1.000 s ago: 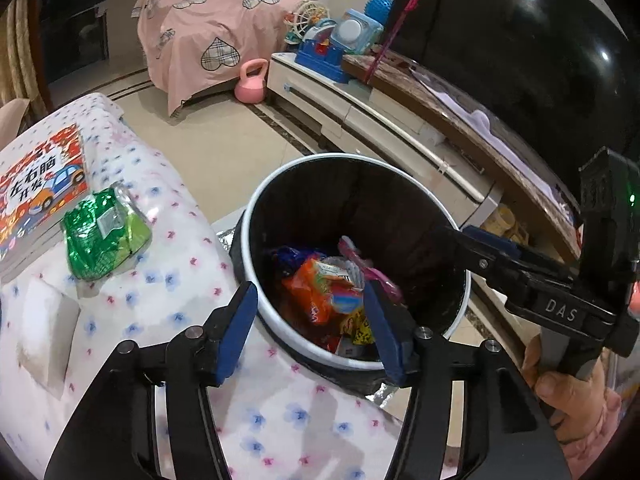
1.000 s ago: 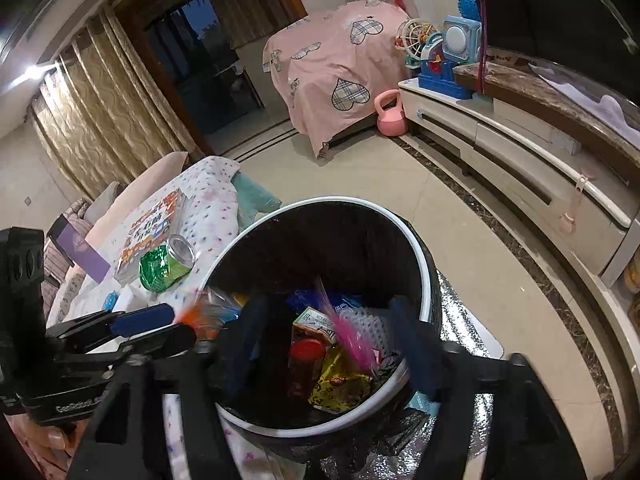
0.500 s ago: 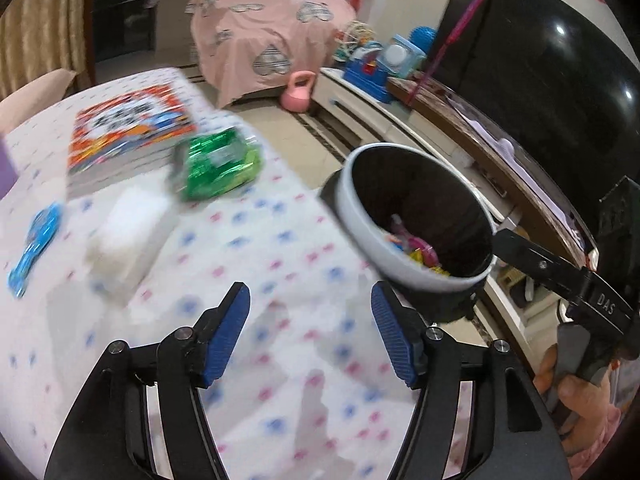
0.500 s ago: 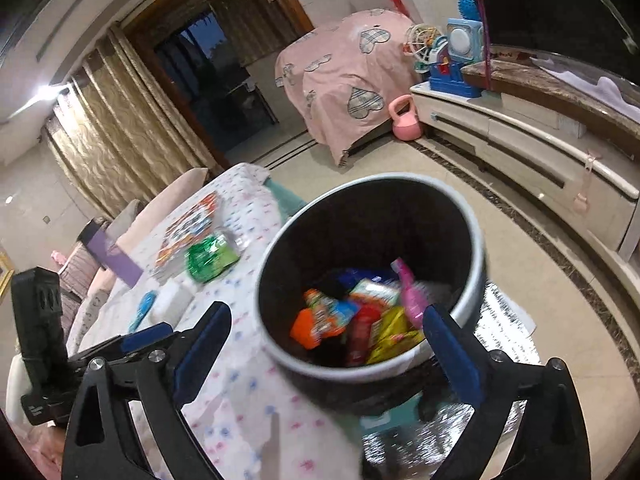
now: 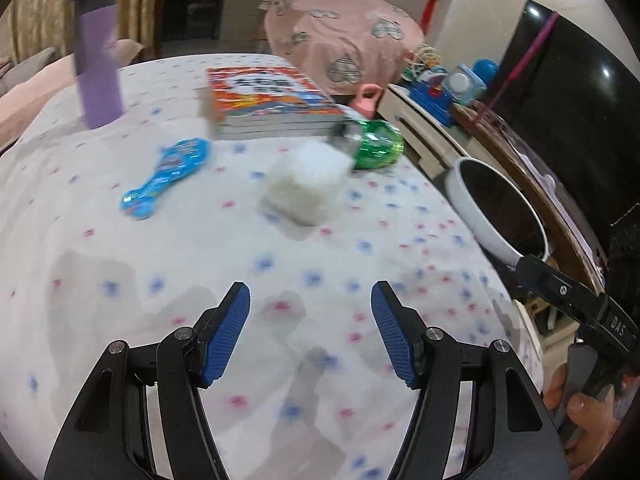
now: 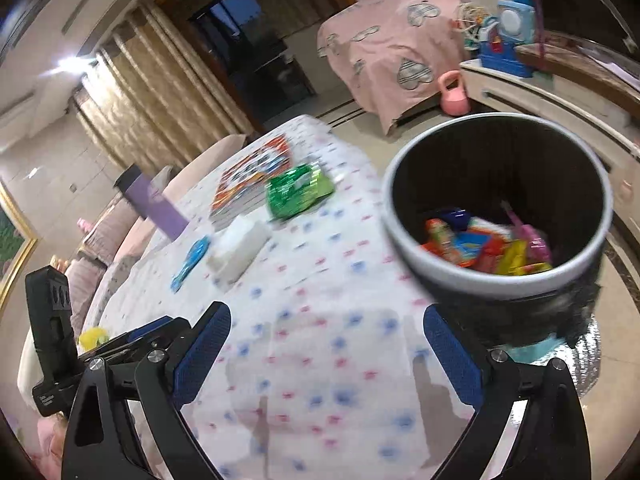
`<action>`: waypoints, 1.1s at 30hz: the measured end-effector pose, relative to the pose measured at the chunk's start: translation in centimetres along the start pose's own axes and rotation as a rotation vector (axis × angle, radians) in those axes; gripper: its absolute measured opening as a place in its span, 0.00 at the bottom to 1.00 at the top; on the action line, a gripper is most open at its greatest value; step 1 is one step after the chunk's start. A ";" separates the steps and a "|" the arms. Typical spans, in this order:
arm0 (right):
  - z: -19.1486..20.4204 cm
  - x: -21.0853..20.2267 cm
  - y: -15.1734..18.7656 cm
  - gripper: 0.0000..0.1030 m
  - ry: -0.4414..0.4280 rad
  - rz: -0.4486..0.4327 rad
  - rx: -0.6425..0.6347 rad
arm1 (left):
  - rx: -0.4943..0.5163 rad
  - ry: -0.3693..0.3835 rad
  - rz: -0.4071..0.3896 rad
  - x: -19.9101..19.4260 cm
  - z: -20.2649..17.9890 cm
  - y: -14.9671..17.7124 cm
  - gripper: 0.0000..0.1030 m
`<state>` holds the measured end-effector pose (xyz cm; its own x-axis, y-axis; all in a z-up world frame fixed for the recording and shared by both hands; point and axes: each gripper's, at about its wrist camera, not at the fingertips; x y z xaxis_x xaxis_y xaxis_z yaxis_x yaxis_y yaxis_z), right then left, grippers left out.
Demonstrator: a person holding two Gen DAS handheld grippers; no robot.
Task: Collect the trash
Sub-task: 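Move both open tools back toward the blue lollipop and foam block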
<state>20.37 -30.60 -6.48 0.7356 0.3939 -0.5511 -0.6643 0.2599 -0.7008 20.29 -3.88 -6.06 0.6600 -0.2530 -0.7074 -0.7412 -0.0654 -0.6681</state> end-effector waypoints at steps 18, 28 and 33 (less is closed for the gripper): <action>7.0 6.4 1.2 0.95 -0.040 0.087 -0.055 | 0.008 -0.106 -0.004 -0.3 7.8 -1.7 0.62; 8.7 10.0 -0.3 0.95 -0.072 0.106 -0.011 | 0.024 -0.130 0.022 2.7 10.7 -4.5 0.63; 9.4 12.4 -1.3 0.95 -0.079 0.119 -0.004 | 0.038 -0.139 0.040 4.7 11.1 -5.7 0.63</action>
<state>29.07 -17.71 -8.16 0.6391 0.4901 -0.5928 -0.7453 0.2044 -0.6346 28.95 6.05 -8.18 0.6424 -0.1179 -0.7572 -0.7640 -0.0208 -0.6449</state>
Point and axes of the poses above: each gripper's, at about its wrist camera, not at the fingertips, and x roughly the way its jaws point, z to its left, y to its underside, and after that the axes turned 4 degrees about -z, right-handed
